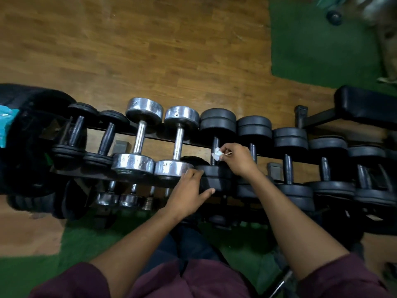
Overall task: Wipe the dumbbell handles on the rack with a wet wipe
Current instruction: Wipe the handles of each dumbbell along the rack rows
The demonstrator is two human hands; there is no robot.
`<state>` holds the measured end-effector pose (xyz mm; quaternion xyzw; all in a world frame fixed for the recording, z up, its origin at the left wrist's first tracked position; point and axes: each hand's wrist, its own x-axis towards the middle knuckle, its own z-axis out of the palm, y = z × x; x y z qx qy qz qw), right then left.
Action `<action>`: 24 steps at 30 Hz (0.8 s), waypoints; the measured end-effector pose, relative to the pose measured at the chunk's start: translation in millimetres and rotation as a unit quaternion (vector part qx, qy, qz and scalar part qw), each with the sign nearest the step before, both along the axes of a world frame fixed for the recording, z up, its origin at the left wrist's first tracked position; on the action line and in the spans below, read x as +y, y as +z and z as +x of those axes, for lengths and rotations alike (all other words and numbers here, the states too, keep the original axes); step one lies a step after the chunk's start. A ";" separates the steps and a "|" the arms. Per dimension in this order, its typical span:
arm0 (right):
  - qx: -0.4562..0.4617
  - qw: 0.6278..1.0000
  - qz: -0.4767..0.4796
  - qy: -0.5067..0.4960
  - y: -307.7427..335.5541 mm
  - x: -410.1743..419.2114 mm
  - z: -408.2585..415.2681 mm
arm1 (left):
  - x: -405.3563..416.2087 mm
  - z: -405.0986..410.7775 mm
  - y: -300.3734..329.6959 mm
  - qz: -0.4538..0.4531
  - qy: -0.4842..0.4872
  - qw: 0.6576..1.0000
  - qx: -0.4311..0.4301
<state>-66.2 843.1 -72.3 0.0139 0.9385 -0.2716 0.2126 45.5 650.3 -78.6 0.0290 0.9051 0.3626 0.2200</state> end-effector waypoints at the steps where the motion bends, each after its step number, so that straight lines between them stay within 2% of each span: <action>1: 0.003 1.000 0.005 0.004 1.2 3.6 2.7 | 2.2 1.9 0.7 0.007 0.003 1.000 -0.008; 5: 0.016 0.999 0.029 0.033 3.4 13.1 7.2 | 5.2 3.1 1.9 -0.002 0.017 1.000 -0.008; 10: 0.033 0.999 0.033 0.007 5.9 10.8 4.4 | 15.2 1.3 6.6 -0.035 0.034 0.999 -0.022; 13: 0.003 0.999 0.046 0.012 2.3 4.7 -5.2 | 25.6 -2.8 9.2 -0.054 0.064 0.996 -0.040; 16: -0.067 0.994 0.053 0.067 -6.2 -3.3 -14.8 | 36.3 -5.3 10.4 -0.072 0.096 0.991 -0.057; 20: -0.126 0.970 0.058 0.198 -14.0 -11.1 -30.5 | 45.2 -8.8 11.4 -0.094 0.129 0.984 -0.082; 22: -0.124 0.960 0.066 0.243 -17.2 -9.8 -37.5 | 50.8 -8.0 10.6 -0.106 0.141 0.981 -0.084; 24: -0.082 0.966 0.077 0.234 -20.7 -5.4 -38.1 | 57.7 -7.6 9.9 -0.126 0.156 0.977 -0.076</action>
